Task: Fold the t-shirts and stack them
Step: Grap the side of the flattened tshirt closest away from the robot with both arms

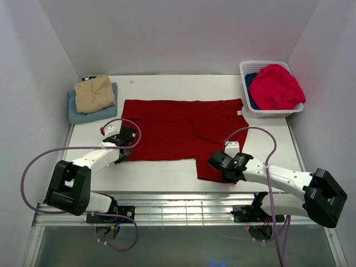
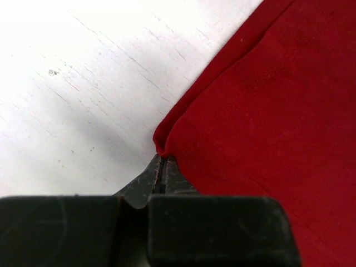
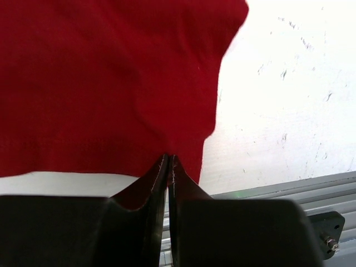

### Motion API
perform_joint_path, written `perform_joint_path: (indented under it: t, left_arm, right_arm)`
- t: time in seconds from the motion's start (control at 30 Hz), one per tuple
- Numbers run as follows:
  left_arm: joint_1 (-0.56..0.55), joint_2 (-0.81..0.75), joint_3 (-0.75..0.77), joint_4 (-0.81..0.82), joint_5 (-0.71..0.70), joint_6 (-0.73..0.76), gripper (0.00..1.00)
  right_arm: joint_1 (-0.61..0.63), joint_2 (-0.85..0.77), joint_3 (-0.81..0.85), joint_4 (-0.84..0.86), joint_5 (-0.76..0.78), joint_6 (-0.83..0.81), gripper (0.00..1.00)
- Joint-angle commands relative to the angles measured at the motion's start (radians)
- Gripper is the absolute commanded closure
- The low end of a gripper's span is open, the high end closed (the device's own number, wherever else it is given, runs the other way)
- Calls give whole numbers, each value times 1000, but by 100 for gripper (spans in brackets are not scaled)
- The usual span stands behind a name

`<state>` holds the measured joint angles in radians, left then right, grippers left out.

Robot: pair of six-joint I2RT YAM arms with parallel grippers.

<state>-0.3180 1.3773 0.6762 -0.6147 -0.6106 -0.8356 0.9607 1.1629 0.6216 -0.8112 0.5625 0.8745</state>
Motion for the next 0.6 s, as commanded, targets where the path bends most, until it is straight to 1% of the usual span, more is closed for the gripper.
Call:
perform_joint_path:
  t: [0.0,0.13,0.23,0.4,0.57]
  left_arm:
    - [-1,-81,35,-7,-47,-5,100]
    - [-1,-165,68,-5,-72,3,100]
    - [-1,-169,98,-5,-90,18,100]
    - [-1,-71,138,39,-98,44,100]
    - [5,57,193,104,-104,72,100]
  right_arm:
    - [4,43,79,-19,80,-11,92]
    - [-5,112,157,-20,137,-43,92]
    - [-33,165,213,-20,178,-72,92]
    - [-103,231,274,-19,257,-123,92]
    - [-214,290,328,27,332,-204,92]
